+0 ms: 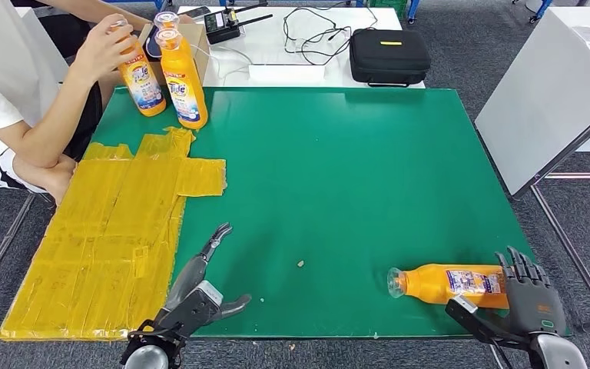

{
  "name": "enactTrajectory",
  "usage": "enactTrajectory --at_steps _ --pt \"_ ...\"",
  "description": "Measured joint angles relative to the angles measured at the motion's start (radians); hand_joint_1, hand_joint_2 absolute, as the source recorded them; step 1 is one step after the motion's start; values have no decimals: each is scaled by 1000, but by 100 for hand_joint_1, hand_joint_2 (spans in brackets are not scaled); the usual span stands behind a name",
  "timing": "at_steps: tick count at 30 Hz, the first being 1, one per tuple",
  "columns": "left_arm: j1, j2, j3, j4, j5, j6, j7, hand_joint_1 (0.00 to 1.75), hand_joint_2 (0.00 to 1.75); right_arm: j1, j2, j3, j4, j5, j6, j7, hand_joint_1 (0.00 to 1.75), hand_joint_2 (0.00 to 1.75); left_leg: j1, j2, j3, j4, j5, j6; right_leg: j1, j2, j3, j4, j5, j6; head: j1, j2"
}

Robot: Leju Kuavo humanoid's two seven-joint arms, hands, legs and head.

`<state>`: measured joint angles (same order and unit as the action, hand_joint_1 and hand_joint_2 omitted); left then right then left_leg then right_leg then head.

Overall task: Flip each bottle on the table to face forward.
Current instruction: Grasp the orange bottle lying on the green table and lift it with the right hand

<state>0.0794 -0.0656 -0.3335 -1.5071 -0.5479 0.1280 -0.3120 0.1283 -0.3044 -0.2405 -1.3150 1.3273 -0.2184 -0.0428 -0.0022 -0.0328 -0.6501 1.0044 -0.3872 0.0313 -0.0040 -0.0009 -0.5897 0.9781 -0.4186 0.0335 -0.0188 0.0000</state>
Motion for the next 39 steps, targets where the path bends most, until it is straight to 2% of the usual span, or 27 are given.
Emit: enactTrajectory --at_steps 1,7,8,11,12,14,17,22,26,39 --pt "0 0 -2 0 1 0 0 0 175 -5 -3 4 8 3 3 2 37 175 0 0 0 0 0 0 0 0 0 0 0 0 0 0" --pt "0 0 -4 1 4 -1 0 0 175 -26 -19 27 44 15 10 5 40 175 0 0 1 0 0 0 0 0 1 0 0 0 0 0" --pt "0 0 -4 1 4 -1 0 0 175 -29 -20 29 48 15 11 5 58 175 0 0 1 0 0 0 0 0 1 0 0 0 0 0" --pt "0 0 -5 1 4 -2 0 0 175 -36 -25 36 57 17 13 6 133 175 0 0 1 0 0 0 0 0 1 0 0 0 0 0" --pt "0 0 -5 1 4 -2 0 0 175 -38 -26 39 60 18 15 7 145 175 0 0 2 0 0 0 0 0 1 0 0 0 0 0" --pt "0 0 -5 1 6 -1 -1 0 175 -43 -32 47 62 16 29 9 159 175 0 0 2 0 0 0 0 0 2 0 0 0 0 0" --pt "0 0 -8 1 9 -1 -4 0 175 -49 -50 66 63 -9 67 5 172 175 0 0 4 0 0 0 0 0 2 0 0 0 0 0" --pt "0 0 -12 1 12 -1 -16 0 175 -50 -92 101 66 -56 126 -4 174 175 0 -1 10 0 -5 2 0 0 0 -2 -4 3 0 0" --pt "0 0 -15 0 12 0 -18 0 175 -49 -113 122 68 -53 134 16 174 175 0 -1 11 0 -5 3 0 0 1 -2 -3 3 0 0" --pt "0 -1 -19 0 15 4 -21 0 175 -51 -123 144 68 -69 134 20 175 175 -1 -1 11 0 -5 3 0 0 4 -2 -4 3 0 0"
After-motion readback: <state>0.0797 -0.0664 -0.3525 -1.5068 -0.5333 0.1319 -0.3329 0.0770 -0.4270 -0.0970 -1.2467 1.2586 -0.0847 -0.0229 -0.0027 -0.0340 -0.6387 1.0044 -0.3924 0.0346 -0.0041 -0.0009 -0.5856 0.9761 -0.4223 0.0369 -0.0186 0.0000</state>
